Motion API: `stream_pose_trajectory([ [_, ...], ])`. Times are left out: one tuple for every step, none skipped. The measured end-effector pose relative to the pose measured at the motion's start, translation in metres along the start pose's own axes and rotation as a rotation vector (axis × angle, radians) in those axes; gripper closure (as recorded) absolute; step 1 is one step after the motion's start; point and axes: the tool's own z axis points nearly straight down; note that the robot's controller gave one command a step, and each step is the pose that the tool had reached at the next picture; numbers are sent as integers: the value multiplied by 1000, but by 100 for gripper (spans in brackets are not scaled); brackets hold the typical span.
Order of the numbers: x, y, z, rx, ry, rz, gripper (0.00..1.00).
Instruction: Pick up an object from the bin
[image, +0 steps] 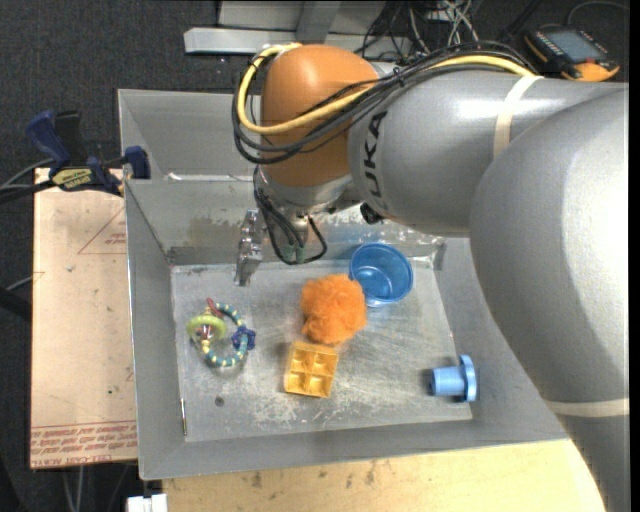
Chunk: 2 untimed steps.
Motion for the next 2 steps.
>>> stream_pose_trajectory([
  [0, 0, 0, 0, 0, 0, 0],
  [0, 0, 0, 0, 0, 0, 0],
])
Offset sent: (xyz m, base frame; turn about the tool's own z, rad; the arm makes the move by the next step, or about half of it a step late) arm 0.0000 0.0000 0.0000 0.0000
